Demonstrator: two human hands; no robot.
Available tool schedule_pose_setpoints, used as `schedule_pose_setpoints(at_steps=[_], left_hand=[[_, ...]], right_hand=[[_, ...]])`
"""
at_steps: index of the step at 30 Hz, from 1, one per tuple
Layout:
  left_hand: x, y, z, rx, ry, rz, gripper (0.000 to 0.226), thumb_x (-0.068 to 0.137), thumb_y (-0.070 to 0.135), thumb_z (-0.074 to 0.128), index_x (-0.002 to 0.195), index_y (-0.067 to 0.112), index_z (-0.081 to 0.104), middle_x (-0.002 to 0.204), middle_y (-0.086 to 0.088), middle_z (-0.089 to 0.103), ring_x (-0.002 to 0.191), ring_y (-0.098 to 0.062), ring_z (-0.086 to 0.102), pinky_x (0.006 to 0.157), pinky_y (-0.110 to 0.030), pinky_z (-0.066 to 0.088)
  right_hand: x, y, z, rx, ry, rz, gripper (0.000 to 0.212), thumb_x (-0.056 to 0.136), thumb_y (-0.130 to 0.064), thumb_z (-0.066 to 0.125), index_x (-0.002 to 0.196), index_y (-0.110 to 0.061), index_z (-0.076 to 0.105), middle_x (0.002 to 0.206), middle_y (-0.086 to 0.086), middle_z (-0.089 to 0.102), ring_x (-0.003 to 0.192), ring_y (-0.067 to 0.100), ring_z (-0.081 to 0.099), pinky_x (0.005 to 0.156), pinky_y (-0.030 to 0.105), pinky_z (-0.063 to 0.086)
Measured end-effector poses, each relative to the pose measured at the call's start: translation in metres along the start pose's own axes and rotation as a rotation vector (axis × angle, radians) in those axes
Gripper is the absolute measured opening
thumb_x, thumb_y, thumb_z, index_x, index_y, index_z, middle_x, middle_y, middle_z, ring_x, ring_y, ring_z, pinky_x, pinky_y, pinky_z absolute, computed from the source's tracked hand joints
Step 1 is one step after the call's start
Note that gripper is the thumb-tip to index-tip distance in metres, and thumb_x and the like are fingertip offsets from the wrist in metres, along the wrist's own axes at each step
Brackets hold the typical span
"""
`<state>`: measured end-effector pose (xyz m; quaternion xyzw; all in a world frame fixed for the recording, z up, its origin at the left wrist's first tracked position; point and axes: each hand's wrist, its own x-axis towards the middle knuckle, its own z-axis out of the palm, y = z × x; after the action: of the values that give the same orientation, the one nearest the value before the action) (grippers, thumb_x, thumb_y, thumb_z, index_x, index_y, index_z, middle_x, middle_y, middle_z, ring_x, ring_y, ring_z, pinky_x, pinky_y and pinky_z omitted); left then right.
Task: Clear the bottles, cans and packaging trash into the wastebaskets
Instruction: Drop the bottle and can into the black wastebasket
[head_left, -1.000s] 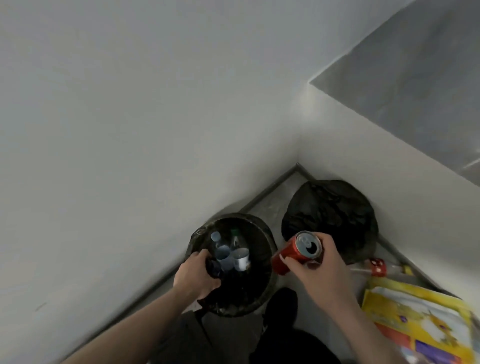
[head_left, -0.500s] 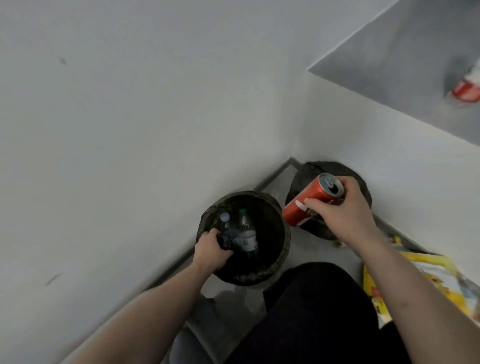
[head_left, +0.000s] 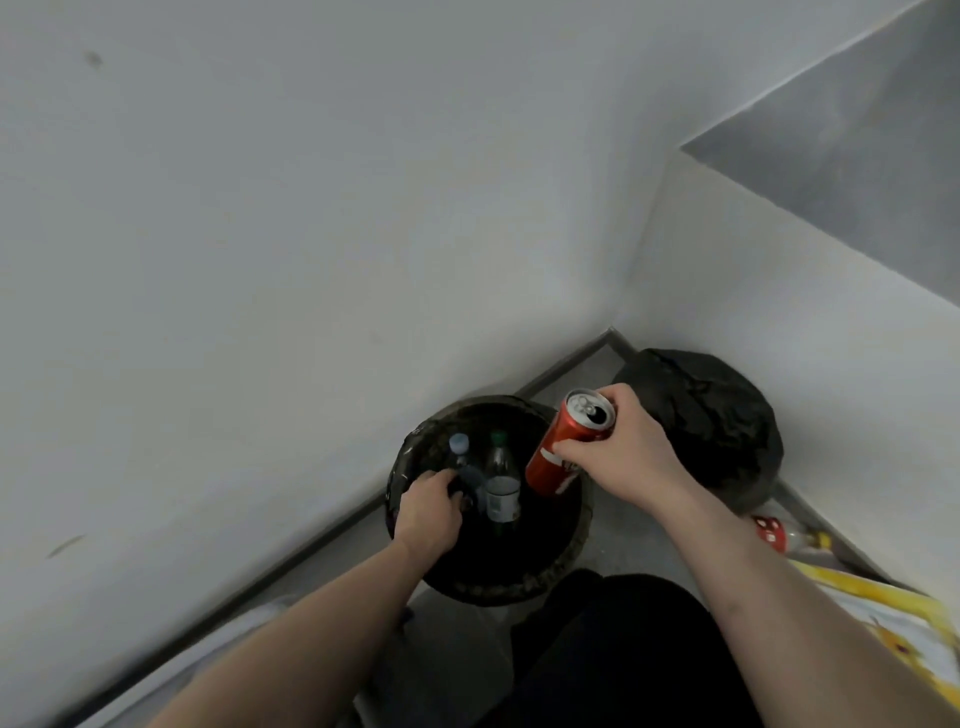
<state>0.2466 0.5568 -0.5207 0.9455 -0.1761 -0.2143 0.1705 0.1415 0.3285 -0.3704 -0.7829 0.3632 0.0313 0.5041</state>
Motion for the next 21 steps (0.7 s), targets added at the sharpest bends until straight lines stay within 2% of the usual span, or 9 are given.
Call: schedule_pose_setpoints(at_steps=[4,7,10,14,18,21], left_hand=[[0.001,-0.004,0.007,0.085,-0.152,-0.018,0.027,0.092,0.02,0.058,0.115,0.024,0.073,0.116,-0.007,0.071,0.105,-0.031,0.066,0.09,-0.038,0.054],[0.0,-0.003,0.0,0.106,-0.17,-0.012,0.038,0.09,0.02,0.057,0.127,0.023,0.064,0.126,-0.009,0.064,0.112,-0.034,0.063,0.097,-0.043,0.052],[-0.002,0.004,-0.033,0.166,-0.161,0.048,0.05,0.087,0.025,0.059,0.136,0.02,0.053,0.133,-0.008,0.055,0.118,-0.035,0.059,0.101,-0.044,0.05],[-0.022,-0.002,-0.098,0.326,-0.2,0.171,0.05,0.087,0.039,0.056,0.135,0.024,0.056,0.132,-0.002,0.056,0.119,-0.029,0.059,0.098,-0.041,0.051],[-0.07,-0.033,-0.143,0.35,-0.208,0.204,0.046,0.084,0.049,0.048,0.124,0.032,0.062,0.123,0.005,0.061,0.116,-0.024,0.061,0.095,-0.035,0.051],[-0.107,-0.046,-0.153,0.187,-0.142,0.082,0.044,0.083,0.056,0.048,0.112,0.031,0.068,0.116,0.008,0.065,0.108,-0.018,0.063,0.09,-0.031,0.049]], right_hand=[[0.008,0.0,0.006,-0.021,-0.047,-0.001,0.058,0.069,-0.031,0.087,0.112,-0.032,0.048,0.109,-0.011,0.062,0.099,0.011,0.062,0.076,0.027,0.048],[0.009,-0.001,0.007,-0.046,-0.079,-0.001,0.061,0.069,-0.031,0.087,0.115,-0.032,0.046,0.111,-0.009,0.061,0.101,0.014,0.062,0.079,0.029,0.051],[0.004,-0.003,0.004,-0.062,-0.077,0.001,0.06,0.068,-0.031,0.088,0.113,-0.032,0.047,0.109,-0.01,0.062,0.099,0.012,0.062,0.072,0.027,0.049],[-0.012,-0.008,0.0,-0.131,-0.057,-0.007,0.057,0.066,-0.031,0.088,0.108,-0.031,0.049,0.105,-0.01,0.064,0.093,0.008,0.062,0.074,0.03,0.05],[-0.019,-0.031,0.012,-0.342,-0.103,-0.066,0.062,0.065,-0.034,0.088,0.11,-0.026,0.046,0.104,-0.004,0.064,0.093,0.017,0.063,0.076,0.034,0.05],[-0.015,-0.048,0.04,-0.481,-0.15,-0.09,0.063,0.065,-0.033,0.085,0.11,-0.025,0.042,0.103,0.001,0.063,0.091,0.024,0.064,0.078,0.038,0.054]])
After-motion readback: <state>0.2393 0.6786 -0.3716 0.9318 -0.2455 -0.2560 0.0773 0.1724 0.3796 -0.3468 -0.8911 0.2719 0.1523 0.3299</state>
